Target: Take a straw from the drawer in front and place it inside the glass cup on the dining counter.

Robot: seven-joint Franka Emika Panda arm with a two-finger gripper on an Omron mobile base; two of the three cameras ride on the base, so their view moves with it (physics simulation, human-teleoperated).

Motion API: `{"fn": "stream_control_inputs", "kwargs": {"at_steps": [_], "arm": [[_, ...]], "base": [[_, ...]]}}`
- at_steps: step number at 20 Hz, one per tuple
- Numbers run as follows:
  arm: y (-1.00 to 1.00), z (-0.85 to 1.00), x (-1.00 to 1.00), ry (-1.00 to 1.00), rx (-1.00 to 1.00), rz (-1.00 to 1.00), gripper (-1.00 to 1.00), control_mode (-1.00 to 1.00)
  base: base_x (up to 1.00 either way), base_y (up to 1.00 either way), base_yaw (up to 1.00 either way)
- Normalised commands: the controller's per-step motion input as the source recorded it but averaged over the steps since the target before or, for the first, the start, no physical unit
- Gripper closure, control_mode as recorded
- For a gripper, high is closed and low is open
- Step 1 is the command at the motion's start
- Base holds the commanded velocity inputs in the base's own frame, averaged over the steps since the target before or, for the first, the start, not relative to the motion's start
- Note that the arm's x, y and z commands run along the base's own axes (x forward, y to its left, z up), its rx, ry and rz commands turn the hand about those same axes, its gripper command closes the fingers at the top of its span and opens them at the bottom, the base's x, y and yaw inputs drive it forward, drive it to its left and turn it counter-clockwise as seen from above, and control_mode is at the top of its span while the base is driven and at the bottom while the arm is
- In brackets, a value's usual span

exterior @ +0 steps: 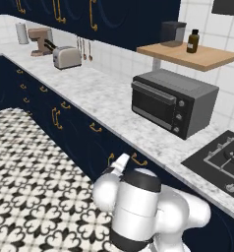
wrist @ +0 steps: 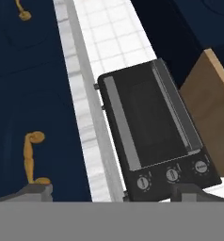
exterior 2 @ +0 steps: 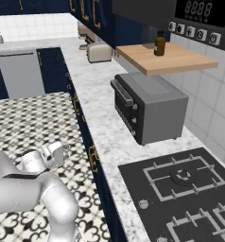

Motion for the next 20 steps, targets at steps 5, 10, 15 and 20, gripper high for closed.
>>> {"fn": "stream_control_inputs", "kwargs": {"at_steps": [5,10,15,20], "arm": [[0.00,-0.09,0.17,0.01,-0.09,-0.23,-1.00,-1.00],[-0.03,-0.08,0.28,0.02,-0.04,-0.25,-1.00,-1.00],[-0.10,-0.19,0.26,0.00,0.00,-0.20,-1.00,-1.00],[-0.32,-0.39,0.08,0.00,0.00,-0.13,-1.00,-1.00]], "base": [[0.00,0.00,0.00],[0.00,0.00,0.00],[0.00,0.00,0.00],[0.00,0.00,0.00]]}}
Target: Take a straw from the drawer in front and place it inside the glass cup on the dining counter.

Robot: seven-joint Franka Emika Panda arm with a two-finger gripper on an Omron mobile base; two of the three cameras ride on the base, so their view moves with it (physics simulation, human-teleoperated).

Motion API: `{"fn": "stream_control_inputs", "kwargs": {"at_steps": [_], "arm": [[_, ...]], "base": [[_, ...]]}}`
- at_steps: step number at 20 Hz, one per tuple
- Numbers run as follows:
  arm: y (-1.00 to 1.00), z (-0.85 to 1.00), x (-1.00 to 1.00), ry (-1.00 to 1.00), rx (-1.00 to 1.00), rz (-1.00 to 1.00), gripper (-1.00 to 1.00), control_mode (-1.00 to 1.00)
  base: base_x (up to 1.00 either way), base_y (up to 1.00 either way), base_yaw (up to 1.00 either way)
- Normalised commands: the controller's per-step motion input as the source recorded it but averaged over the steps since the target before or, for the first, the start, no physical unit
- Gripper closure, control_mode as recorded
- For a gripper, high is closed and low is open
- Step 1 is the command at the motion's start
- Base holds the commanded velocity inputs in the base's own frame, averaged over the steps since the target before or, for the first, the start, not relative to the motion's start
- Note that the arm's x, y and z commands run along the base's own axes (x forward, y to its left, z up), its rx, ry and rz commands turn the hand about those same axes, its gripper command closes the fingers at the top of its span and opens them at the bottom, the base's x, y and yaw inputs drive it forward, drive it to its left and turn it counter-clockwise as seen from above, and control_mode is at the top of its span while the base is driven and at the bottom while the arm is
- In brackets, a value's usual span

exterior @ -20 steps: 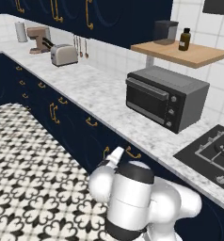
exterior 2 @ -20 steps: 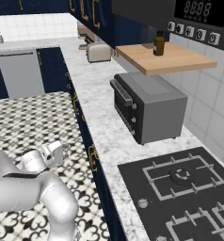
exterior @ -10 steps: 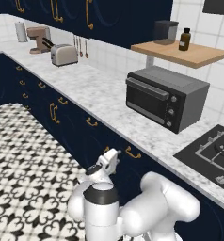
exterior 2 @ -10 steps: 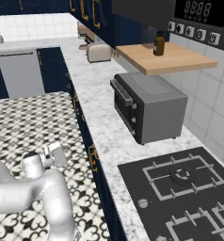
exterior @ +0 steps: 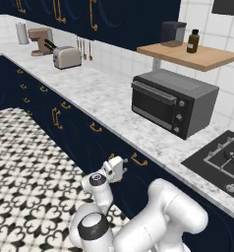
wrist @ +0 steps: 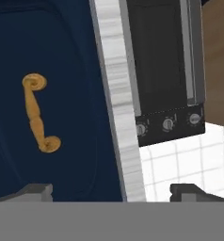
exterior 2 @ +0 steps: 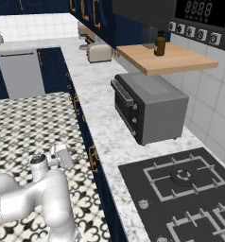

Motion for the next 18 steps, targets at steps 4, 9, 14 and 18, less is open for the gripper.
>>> {"fn": "stream_control_inputs", "kwargs": {"at_steps": [4,9,14,18], "arm": [[-0.35,-0.16,0.00,-0.05,0.00,-0.13,-1.00,-1.00],[-0.25,-0.09,0.00,-0.12,-0.03,-0.15,-1.00,-1.00],[-0.15,-0.05,0.02,-0.17,-0.03,-0.08,-1.00,-1.00],[-0.19,-0.09,0.35,-0.05,0.00,0.00,-1.00,-1.00]], "base": [[0.00,0.00,0.00],[0.00,0.00,0.00],[0.00,0.00,0.00],[0.00,0.00,0.00]]}}
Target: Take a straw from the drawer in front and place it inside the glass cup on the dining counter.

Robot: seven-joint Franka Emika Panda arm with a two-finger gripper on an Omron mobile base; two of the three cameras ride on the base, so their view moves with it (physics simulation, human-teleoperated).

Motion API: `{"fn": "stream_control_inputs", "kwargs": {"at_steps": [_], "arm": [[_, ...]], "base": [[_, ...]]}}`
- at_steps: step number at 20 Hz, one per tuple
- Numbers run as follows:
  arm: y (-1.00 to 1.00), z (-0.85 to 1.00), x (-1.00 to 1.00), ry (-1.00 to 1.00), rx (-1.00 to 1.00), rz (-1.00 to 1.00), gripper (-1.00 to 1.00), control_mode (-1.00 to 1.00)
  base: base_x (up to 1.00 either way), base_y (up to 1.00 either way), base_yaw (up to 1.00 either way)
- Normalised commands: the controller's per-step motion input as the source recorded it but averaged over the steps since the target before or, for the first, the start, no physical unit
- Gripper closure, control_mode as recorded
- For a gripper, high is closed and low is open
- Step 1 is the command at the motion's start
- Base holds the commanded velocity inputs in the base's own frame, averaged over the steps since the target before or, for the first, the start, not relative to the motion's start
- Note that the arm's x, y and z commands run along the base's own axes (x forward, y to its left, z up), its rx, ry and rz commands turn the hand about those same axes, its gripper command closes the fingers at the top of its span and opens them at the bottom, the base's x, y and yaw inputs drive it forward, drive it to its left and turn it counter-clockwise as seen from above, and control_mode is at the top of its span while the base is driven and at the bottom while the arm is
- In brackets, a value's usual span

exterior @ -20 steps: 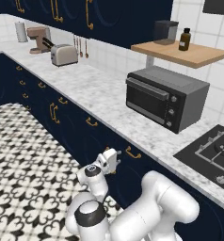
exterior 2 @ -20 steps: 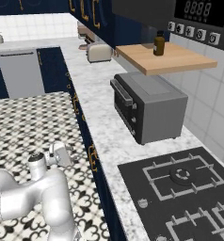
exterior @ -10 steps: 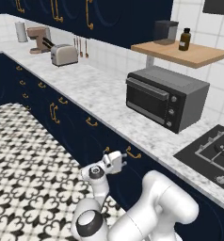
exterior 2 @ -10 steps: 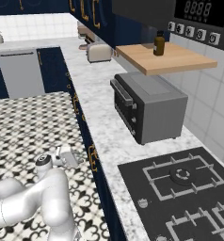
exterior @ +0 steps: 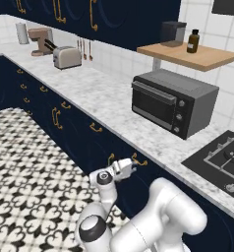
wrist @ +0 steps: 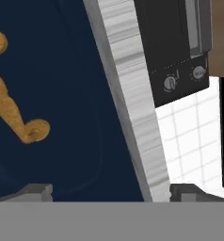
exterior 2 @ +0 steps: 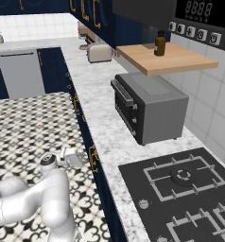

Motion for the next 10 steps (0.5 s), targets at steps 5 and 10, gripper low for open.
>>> {"fn": "stream_control_inputs", "kwargs": {"at_steps": [5,10], "arm": [[-0.20,-0.12,0.48,0.00,0.00,0.05,-1.00,-1.00],[-0.02,-0.41,0.35,0.03,0.00,0.10,-1.00,-1.00]], "base": [[0.00,0.00,0.00],[0.00,0.00,0.00]]}}
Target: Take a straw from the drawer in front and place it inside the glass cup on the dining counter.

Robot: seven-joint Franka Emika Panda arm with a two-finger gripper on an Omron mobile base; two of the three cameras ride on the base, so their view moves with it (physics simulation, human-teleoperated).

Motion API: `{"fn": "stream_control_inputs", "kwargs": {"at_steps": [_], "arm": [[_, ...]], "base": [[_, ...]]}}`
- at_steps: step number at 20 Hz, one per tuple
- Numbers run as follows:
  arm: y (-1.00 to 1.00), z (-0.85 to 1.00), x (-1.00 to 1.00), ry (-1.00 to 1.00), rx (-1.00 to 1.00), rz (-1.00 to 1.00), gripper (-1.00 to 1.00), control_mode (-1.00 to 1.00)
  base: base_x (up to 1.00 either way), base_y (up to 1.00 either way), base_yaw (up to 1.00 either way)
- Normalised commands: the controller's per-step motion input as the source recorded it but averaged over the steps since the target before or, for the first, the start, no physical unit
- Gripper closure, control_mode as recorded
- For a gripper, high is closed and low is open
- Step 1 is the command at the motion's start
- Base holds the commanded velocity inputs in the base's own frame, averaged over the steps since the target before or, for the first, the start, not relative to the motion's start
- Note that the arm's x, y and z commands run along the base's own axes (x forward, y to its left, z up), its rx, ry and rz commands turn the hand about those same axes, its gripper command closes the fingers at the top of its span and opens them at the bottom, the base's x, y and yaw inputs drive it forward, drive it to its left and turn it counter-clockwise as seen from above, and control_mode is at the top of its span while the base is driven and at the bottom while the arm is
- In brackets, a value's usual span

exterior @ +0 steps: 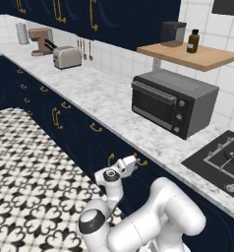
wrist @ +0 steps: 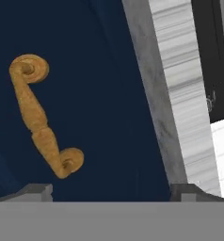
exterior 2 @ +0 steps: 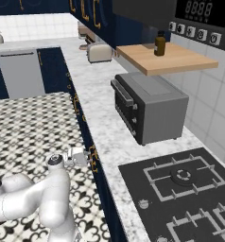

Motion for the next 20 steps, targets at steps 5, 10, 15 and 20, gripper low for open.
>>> {"fn": "stream_control_inputs", "kwargs": {"at_steps": [5,10,15,20], "arm": [[-0.03,-0.37,0.35,0.03,0.00,0.10,-1.00,-1.00],[-0.01,-0.29,0.51,0.05,0.00,0.08,-1.00,-1.00],[0.00,-0.39,0.61,0.06,0.00,0.05,-1.00,-1.00],[0.00,-0.46,0.50,0.04,-0.01,0.03,-1.00,-1.00]], "base": [[0.00,0.00,0.00],[0.00,0.00,0.00],[0.00,0.00,0.00],[0.00,0.00,0.00]]}}
